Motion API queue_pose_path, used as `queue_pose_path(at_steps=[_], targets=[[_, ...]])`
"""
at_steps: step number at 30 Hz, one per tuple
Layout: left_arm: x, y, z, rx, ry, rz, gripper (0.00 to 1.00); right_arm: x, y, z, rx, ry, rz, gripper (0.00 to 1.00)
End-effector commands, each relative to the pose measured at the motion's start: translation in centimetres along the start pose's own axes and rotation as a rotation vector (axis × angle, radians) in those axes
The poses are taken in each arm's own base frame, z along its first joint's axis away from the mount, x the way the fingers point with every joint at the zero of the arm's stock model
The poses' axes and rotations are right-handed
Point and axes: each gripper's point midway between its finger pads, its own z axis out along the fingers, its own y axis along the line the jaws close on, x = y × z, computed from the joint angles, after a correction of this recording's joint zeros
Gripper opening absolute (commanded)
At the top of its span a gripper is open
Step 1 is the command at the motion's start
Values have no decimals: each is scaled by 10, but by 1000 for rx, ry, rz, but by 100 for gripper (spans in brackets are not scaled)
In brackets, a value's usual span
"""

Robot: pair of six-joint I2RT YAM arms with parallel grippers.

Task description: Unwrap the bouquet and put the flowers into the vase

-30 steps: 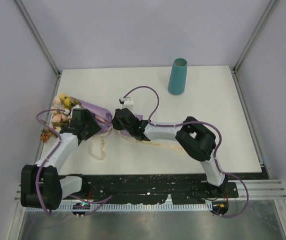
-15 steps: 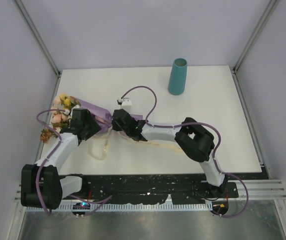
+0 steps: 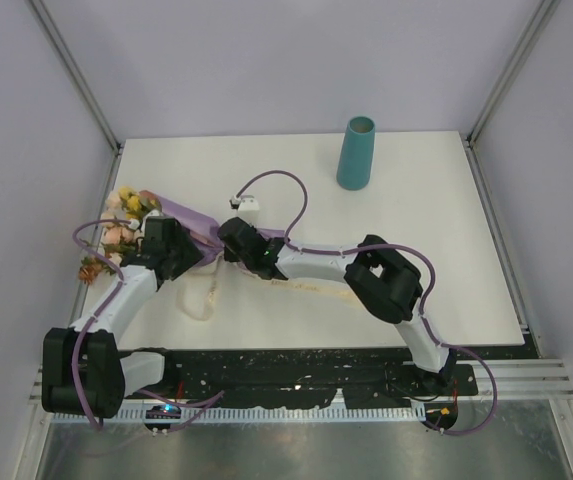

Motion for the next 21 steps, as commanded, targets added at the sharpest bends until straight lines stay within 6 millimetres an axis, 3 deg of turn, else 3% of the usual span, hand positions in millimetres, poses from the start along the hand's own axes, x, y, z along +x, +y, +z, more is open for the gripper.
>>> queue_pose_path(at_steps=[1,7,11,21], targets=[[-8,-1,4,1,-33,-11,55,-5,3,-5,8,-4,-22,5],[-8,7,7,-48,-22,2,56,-49,24,-32,-81,-108,-23,5],[-6,12,9,-72,-22,8,56,-63,31,-46,-122,-138,-15,5],[-2,19,9,-97,-9,11,56,-63,40,-55,-184,-134,16,5]])
